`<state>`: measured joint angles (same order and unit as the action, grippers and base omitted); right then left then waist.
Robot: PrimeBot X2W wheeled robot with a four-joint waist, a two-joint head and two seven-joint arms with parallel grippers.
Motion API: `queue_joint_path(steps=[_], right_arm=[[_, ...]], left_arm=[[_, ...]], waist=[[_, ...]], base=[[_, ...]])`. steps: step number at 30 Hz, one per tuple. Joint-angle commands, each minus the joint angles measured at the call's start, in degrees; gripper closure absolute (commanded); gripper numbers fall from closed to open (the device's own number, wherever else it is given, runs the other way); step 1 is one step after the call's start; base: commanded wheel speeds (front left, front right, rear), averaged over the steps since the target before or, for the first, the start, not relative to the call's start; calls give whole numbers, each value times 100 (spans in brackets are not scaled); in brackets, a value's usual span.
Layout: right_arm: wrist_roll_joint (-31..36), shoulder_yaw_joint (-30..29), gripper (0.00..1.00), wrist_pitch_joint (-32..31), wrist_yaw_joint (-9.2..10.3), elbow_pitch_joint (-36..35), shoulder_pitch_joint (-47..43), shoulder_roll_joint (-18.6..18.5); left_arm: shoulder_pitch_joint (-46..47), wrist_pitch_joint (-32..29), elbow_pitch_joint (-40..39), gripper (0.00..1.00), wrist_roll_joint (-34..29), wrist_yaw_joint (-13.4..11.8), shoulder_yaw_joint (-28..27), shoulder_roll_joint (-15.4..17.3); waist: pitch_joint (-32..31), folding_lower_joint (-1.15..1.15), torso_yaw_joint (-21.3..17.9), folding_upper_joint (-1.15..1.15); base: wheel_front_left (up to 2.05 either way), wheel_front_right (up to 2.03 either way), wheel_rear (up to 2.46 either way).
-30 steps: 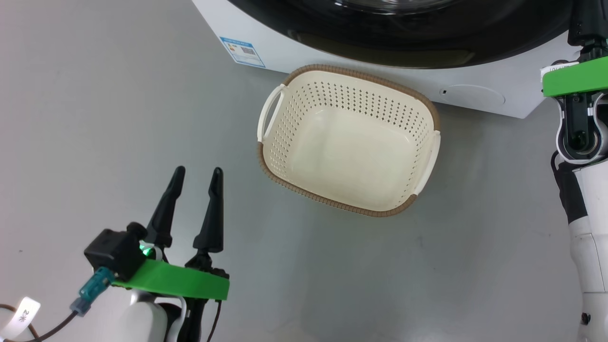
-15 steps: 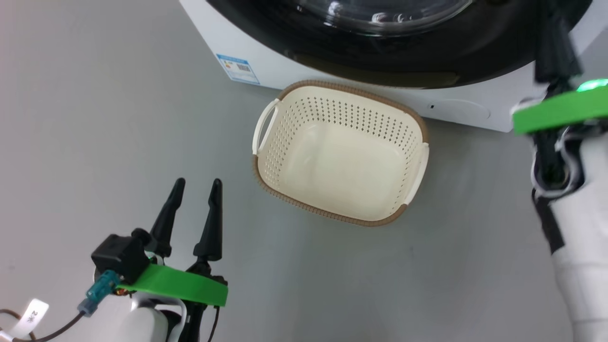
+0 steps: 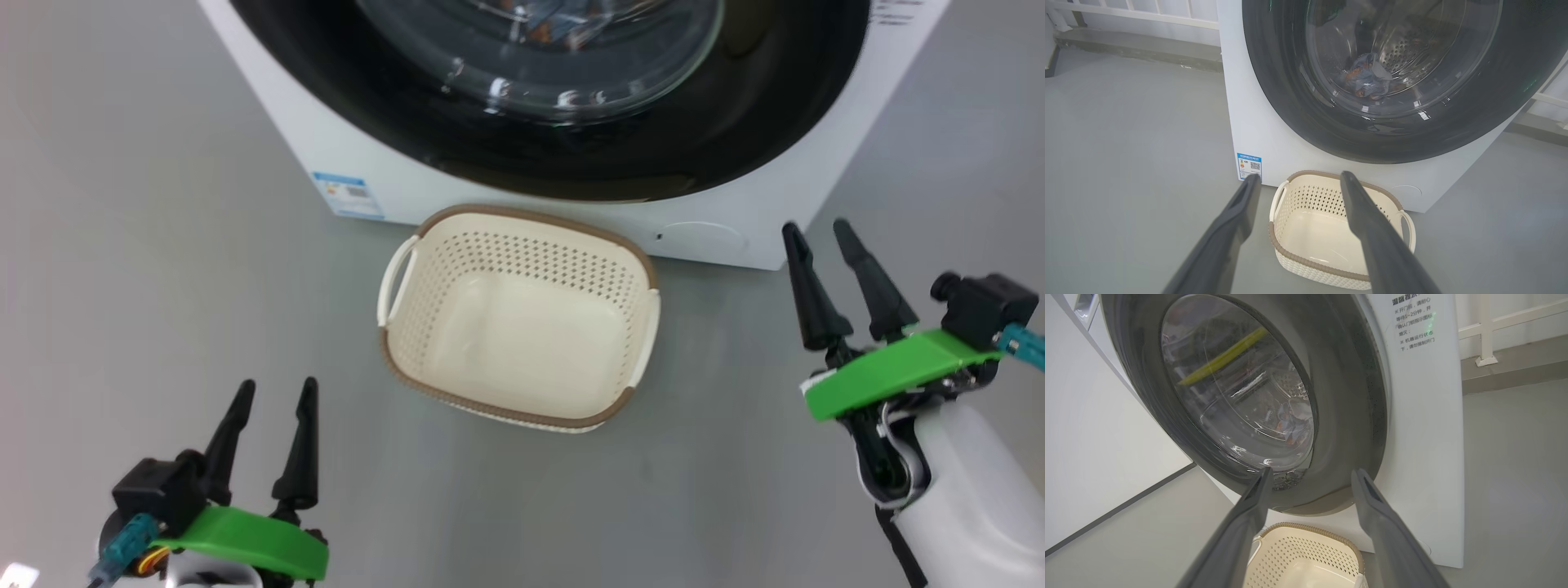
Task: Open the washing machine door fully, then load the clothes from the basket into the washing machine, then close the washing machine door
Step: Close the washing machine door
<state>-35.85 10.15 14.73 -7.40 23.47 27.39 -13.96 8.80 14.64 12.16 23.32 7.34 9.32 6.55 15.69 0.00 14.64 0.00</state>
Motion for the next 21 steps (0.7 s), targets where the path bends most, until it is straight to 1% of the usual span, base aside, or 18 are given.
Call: queue_joint_path(steps=[1, 12, 21], right_arm=[[31, 125, 0, 27, -9, -178, -161, 26], [67, -14, 0, 27, -9, -322, -874, -38], [78, -149, 0, 27, -9, -335, -1213, -54]], left_arm=[[-3, 36, -86, 0, -49, 14, -232, 190], [-193, 36, -7, 0, -81, 14, -449, 434], [-346, 36, 15, 0, -74, 14, -543, 519]], waist=[[-303, 0, -348, 0], [-642, 0, -989, 0], [-819, 0, -1317, 0]], base=[[0, 0, 0], [0, 0, 0], [0, 0, 0]])
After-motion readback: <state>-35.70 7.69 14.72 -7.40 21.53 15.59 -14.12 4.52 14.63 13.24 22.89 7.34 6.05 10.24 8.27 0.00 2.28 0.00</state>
